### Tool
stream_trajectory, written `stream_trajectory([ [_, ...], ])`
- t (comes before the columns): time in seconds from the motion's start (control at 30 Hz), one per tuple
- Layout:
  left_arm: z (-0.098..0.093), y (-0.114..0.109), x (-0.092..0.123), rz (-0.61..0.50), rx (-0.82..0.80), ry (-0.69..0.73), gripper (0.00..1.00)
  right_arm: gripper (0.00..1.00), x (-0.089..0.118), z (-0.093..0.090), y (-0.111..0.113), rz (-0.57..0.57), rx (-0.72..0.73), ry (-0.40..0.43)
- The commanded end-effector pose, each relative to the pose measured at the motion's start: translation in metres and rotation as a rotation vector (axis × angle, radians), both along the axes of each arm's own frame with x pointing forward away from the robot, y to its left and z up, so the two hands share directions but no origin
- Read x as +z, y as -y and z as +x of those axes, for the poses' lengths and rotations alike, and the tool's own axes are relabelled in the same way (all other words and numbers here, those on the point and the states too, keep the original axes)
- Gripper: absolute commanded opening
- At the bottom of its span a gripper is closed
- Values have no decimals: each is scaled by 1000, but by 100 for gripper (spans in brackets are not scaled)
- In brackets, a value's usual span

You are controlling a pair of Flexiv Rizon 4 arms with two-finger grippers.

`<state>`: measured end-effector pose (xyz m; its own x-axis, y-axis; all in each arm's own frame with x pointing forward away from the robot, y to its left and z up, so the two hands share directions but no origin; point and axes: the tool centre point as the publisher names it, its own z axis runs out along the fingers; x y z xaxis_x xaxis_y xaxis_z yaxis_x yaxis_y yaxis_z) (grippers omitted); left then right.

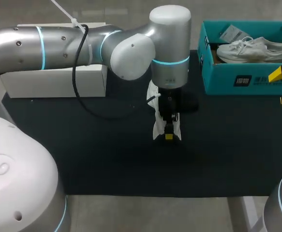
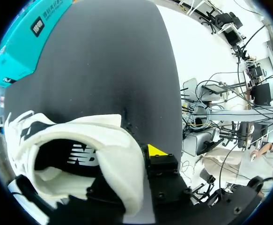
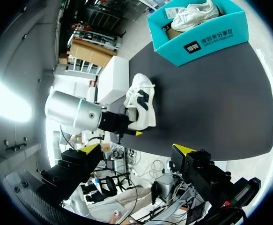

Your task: Take the shoe out of the shoebox, open the shoe tongue, remove and reinsert the insole, then place the shoe into the shoebox

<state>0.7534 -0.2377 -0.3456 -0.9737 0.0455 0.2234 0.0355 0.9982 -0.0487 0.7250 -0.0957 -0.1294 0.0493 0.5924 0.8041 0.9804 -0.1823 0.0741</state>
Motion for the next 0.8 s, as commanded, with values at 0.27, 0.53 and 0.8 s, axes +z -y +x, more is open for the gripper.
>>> stream_trajectory([
  [0.27,-8,-4,12,3,2,29,0,100,0,-1,0,-3,-2,-1],
  [0.53,-9,-4,14,13,5,37,0,100,0,-1,0,-3,-2,-1],
  [0.8,8,-18,77,9,49,-17,0,100,0,-1,0,-3,-2,-1],
])
